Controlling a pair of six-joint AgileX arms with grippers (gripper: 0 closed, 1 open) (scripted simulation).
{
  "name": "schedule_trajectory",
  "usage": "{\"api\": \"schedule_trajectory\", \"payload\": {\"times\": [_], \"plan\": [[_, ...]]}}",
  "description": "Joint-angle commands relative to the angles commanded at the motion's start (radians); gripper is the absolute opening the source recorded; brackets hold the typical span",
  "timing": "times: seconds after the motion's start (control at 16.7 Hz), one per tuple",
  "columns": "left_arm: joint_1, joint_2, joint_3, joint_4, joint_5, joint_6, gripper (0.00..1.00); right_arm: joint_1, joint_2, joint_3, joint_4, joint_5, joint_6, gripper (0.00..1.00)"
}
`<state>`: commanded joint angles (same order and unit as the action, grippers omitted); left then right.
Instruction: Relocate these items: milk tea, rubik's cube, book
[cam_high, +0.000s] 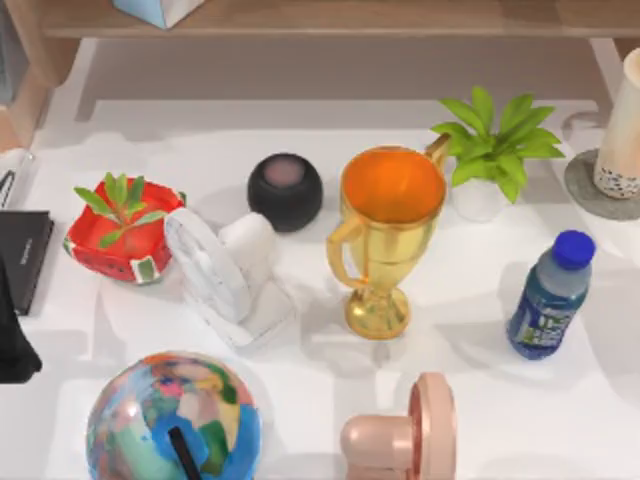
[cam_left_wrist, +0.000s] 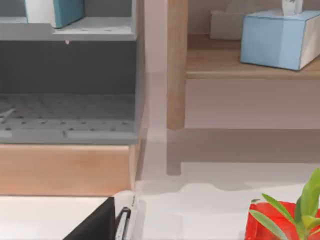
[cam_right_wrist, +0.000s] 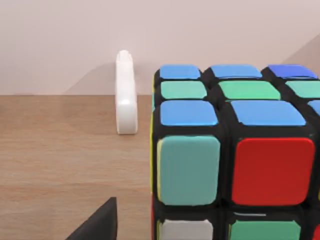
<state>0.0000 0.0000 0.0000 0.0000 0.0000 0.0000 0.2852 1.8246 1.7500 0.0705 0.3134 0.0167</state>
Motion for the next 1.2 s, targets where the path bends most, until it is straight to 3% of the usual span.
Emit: {"api": "schedule_trajectory", "payload": {"times": [0.36,0.6,0.84,1.2], "plan": [[0.000,0.000,0.000,0.000,0.000,0.000,1.00,-0.006,-0.011,-0.014,0.000,-0.002,-0.001,1.00],[0.000,0.000,0.000,0.000,0.000,0.000,1.00,-0.028,-0.141,-0.144,-0.008,-0.027,-0.005,1.00],[0.000,0.000,0.000,0.000,0.000,0.000,1.00,-0.073,-0.427,-0.414,-0.016,-0.073,-0.007,1.00],[0.000,0.000,0.000,0.000,0.000,0.000,1.00,-0.161,-1.048,-0.990,-0.035,-0.167,-0.011,1.00]]}}
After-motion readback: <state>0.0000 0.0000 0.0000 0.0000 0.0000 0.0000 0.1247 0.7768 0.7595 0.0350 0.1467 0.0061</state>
